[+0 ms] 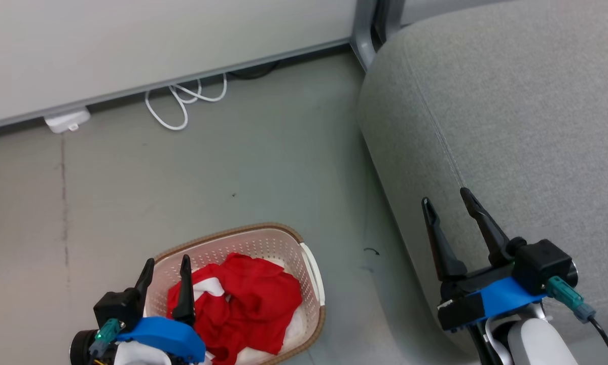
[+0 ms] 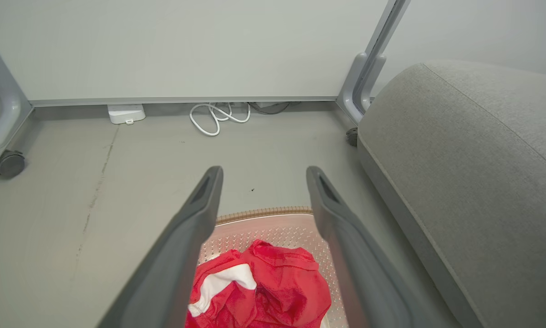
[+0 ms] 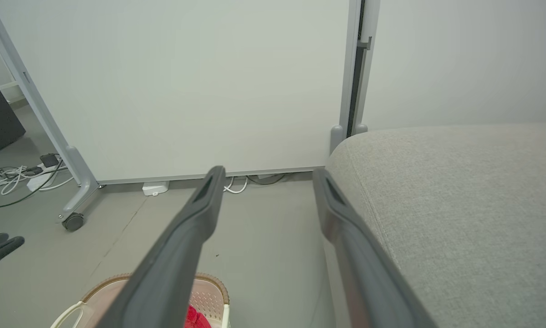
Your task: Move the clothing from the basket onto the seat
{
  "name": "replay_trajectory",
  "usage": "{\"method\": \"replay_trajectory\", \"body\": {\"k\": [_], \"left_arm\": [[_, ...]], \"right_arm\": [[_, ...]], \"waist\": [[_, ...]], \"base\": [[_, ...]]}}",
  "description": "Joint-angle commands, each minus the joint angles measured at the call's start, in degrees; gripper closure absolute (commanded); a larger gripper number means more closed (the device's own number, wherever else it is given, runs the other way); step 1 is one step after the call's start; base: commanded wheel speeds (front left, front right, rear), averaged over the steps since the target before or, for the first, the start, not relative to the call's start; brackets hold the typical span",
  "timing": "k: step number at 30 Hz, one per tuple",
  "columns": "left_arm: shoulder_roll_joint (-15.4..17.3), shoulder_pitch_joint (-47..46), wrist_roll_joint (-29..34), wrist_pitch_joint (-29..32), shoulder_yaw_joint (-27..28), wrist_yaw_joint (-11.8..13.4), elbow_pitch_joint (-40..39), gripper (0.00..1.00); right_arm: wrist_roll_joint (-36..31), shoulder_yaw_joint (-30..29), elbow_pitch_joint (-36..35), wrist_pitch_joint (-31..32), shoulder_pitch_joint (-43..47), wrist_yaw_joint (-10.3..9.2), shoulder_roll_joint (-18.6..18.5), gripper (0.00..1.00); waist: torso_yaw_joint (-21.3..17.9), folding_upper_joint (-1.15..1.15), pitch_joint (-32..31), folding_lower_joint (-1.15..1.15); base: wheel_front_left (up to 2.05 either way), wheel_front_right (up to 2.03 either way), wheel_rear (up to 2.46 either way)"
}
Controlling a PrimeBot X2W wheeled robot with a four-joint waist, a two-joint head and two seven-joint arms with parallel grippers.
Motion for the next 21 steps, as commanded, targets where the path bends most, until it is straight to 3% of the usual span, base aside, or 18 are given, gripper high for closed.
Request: {"method": "replay_trajectory", "body": {"k": [1, 14, 21], "left_arm": [[0.48, -1.82, 0.06, -0.16, 0.13, 0.05, 1.08, 0.00], [1.68, -16.33, -2.30, 1.17, 1.41, 0.30, 21.39, 0.00], [2.04, -23.42, -0.92, 2.10, -0.15, 2.08, 29.12, 0.00]], "right_arm": [[0.28, 0.20, -0.46, -0.35, -1.34, 0.03, -0.19, 0.00], [2.23, 0.84, -2.13, -2.98, -6.49, 0.03, -0.18, 0.00], [2.12, 0.71, -3.33, -3.73, -7.83, 0.03, -0.18, 0.00]], "waist": [[-3.59, 0.00, 4.76, -0.01], [-7.28, 0.00, 19.46, -0.01], [-6.69, 0.00, 25.83, -0.01]], "base": [[0.00, 0.00, 0.00], [0.00, 0.00, 0.00], [0.00, 0.00, 0.00]]}}
